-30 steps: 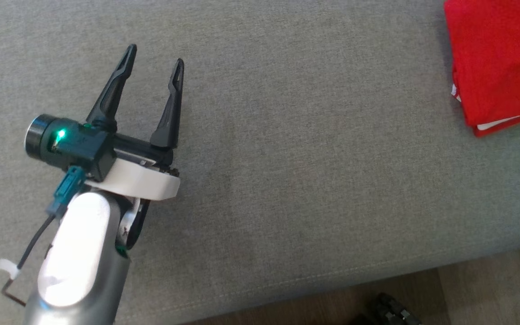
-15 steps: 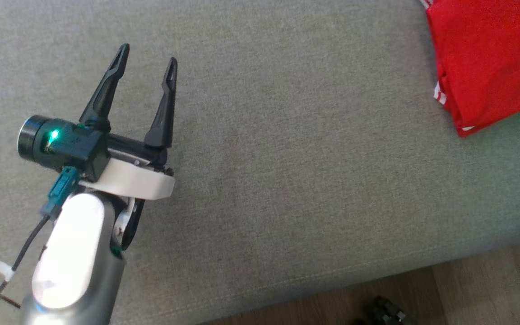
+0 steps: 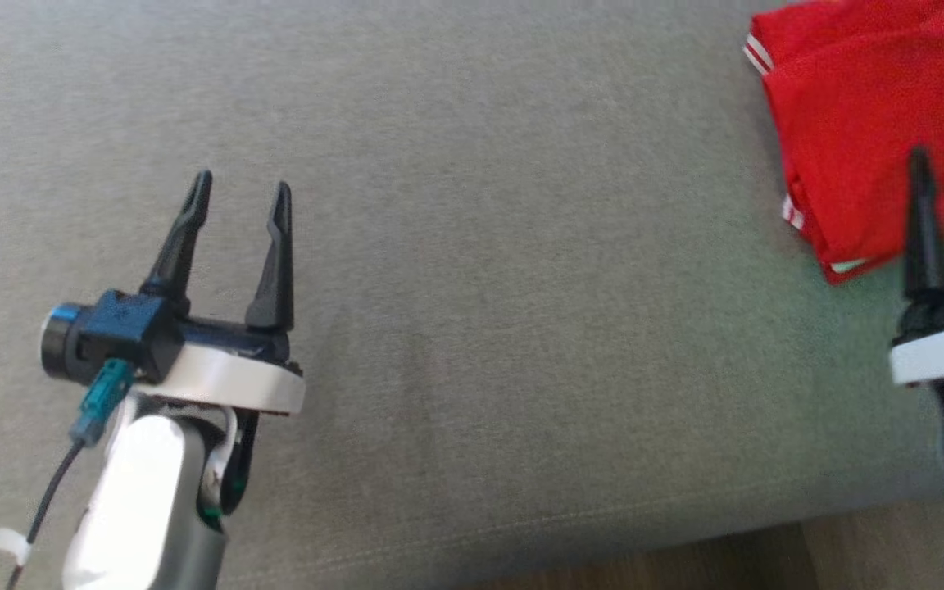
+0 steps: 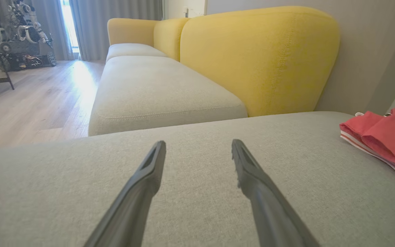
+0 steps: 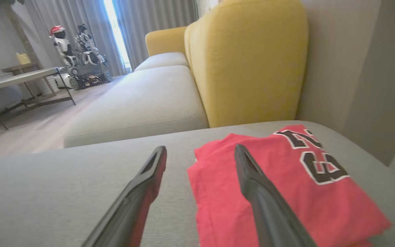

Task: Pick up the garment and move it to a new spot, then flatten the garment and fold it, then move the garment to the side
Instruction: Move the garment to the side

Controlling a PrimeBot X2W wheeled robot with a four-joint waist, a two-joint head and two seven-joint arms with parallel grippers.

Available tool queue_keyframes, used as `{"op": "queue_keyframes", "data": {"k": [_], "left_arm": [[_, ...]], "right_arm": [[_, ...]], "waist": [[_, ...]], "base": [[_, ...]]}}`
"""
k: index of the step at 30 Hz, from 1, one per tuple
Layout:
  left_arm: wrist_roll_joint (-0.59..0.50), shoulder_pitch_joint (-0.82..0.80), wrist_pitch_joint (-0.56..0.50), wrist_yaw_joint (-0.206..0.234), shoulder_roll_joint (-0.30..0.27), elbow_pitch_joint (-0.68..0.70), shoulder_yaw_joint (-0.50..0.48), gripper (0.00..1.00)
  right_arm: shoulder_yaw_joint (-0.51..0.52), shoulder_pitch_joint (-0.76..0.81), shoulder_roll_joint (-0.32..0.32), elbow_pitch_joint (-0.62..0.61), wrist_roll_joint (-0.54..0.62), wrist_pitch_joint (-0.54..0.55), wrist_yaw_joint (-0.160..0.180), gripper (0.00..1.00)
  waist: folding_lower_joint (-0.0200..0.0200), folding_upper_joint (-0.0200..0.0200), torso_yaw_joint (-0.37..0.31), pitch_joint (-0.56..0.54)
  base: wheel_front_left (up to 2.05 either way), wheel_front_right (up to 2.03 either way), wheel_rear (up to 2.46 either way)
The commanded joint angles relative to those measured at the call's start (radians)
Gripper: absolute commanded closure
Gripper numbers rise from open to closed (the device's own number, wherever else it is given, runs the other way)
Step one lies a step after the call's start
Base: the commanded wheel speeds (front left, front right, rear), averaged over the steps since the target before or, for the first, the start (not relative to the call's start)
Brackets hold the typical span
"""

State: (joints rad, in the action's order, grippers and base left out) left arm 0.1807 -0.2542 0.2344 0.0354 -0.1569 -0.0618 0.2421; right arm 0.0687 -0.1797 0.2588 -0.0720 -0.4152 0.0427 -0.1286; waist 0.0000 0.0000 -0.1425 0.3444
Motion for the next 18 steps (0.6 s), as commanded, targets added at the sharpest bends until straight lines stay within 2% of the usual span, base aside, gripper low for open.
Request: {"op": "queue_keyframes", "data": {"k": [1, 6, 13, 18], "left_arm": [[0.009, -0.001, 0.008, 0.005, -0.006, 0.024, -0.035, 0.0], [0.021, 0.022, 0.013, 0.01, -0.002, 0.002, -0.037, 0.0], [0.042, 0.072, 0.018, 0.024, 0.003, -0.024, -0.053, 0.0], [0.052, 0.126, 0.02, 0.041, -0.004, -0.028, -0.071, 0.0]], "right_arm": [[-0.02, 0.014, -0.005, -0.044, 0.029, -0.018, -0.002, 0.0], [-0.033, 0.033, -0.089, -0.044, 0.074, -0.059, -0.002, 0.0], [-0.058, 0.07, -0.135, -0.023, 0.131, -0.078, -0.002, 0.0], [-0.083, 0.104, -0.145, -0.015, 0.164, -0.064, -0.002, 0.0]], "waist": [[0.0, 0.0, 0.042, -0.035], [0.0, 0.0, 0.094, -0.084], [0.0, 0.0, 0.139, -0.149], [0.0, 0.0, 0.153, -0.193]], "base": [[0.0, 0.0, 0.0], [0.0, 0.0, 0.0], [0.0, 0.0, 0.0], [0.0, 0.0, 0.0]]}}
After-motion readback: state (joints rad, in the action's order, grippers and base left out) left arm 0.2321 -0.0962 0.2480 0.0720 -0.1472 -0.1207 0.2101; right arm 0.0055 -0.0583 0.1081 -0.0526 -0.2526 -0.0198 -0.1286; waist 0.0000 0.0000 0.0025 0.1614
